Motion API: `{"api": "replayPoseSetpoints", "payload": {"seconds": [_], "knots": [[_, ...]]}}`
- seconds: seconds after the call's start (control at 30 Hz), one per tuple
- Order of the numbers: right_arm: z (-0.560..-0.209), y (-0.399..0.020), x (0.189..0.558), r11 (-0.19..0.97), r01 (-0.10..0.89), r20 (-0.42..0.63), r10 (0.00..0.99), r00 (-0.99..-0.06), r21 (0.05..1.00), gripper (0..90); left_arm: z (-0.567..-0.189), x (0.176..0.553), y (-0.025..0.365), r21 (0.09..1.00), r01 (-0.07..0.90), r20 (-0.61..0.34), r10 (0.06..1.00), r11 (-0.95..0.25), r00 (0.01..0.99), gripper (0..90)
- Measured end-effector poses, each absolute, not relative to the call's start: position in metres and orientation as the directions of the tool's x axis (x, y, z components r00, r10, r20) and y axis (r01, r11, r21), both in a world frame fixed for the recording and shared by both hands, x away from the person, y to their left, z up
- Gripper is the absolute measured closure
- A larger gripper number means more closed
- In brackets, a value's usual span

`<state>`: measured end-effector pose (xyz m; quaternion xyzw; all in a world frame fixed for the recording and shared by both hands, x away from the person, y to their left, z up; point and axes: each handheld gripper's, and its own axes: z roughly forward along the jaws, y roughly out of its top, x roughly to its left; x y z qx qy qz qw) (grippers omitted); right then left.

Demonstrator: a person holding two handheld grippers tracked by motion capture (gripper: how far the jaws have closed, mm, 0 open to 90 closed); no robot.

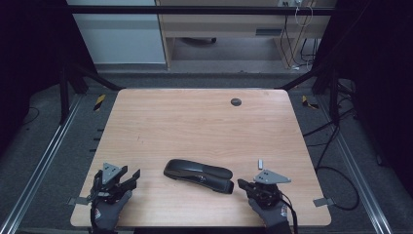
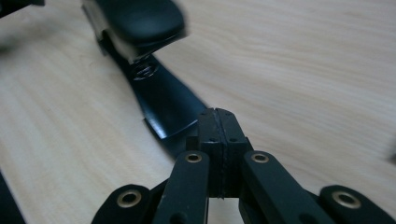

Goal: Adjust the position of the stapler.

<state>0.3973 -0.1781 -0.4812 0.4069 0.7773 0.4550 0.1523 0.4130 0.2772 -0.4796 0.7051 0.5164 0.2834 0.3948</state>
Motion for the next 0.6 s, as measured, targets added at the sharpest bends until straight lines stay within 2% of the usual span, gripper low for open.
{"api": "replayPoseSetpoints", "payload": {"seconds": [0.27, 0.6], "knots": [[-0.497, -0.15, 0.39, 0.324, 0.504, 0.133, 0.724, -0.676, 0.801, 90.0, -0.48, 0.413, 0.276, 0.845, 0.507, 0.005, 0.951, -0.169, 0.309, 47.7], [-0.506, -0.141, 0.391, 0.346, 0.516, 0.128, 0.723, -0.679, 0.784, 90.0, -0.48, 0.413, 0.275, 0.842, 0.511, 0.006, 0.951, -0.172, 0.31, 48.4]]}}
